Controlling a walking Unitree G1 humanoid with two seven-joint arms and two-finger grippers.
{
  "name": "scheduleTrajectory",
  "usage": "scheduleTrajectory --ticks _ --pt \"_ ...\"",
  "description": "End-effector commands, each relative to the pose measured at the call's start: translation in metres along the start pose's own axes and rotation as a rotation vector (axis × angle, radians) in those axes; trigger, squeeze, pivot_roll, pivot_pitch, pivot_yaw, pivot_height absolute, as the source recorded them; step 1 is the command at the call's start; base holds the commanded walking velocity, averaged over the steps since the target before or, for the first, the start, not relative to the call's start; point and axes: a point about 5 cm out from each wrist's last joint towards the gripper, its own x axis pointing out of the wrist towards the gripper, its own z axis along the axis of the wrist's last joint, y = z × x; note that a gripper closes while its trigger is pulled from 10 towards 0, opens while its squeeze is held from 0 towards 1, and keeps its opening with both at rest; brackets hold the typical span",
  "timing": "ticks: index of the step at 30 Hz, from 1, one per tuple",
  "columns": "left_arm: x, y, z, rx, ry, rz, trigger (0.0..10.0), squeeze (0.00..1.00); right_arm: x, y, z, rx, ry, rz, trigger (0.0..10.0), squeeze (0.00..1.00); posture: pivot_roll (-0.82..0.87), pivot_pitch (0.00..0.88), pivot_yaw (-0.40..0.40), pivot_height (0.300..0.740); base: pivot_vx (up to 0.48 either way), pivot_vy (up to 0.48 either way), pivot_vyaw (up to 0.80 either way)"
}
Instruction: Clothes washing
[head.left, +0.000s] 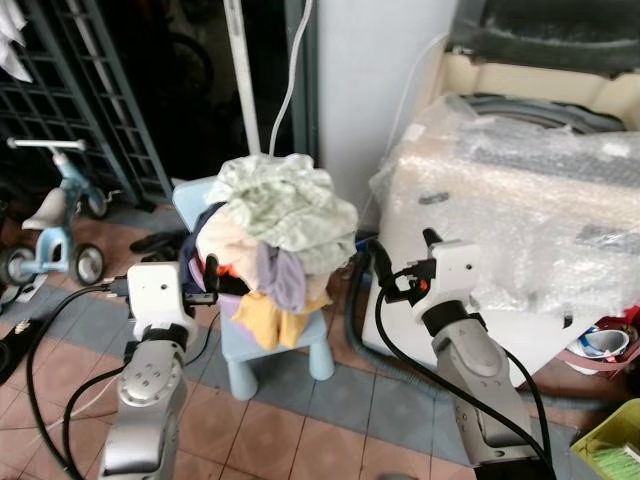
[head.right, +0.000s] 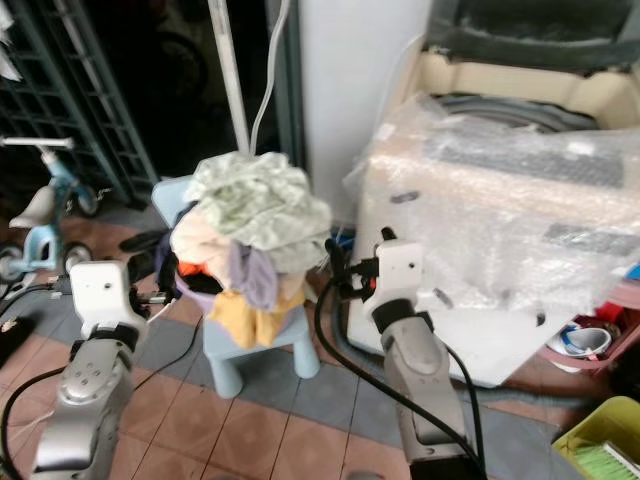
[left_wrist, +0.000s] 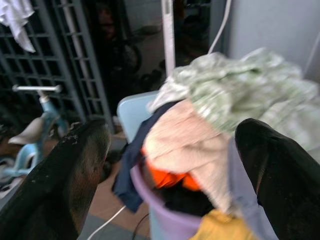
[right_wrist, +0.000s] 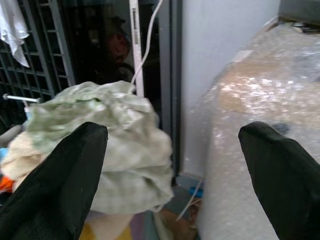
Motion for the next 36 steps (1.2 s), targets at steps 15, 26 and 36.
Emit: scheduleTrajectory --ticks 15,26,36 --pt "0.000 -0.005 -0.002 -0.018 0.012 -0.010 10.0 0.00 0.010 0.002 -0.012 -0.038 0.083 0.080 10.0 0.00 -0.04 0.013 0.039 0.740 0.229 0.000 0.08" --pt "-0.004 -0.003 -0.001 -0.006 0.020 0.008 10.0 0.00 0.022 0.021 -0.025 -0.109 0.178 0.266 10.0 0.00 0.00 0.048 0.027 0.740 0.000 0.000 0.23" --pt "-0.013 0.002 0.006 -0.001 0.012 0.017 10.0 0.00 0.049 0.015 -0.016 -0.164 0.170 0.181 10.0 0.00 0.03 0.124 0.014 0.740 0.000 0.000 0.39"
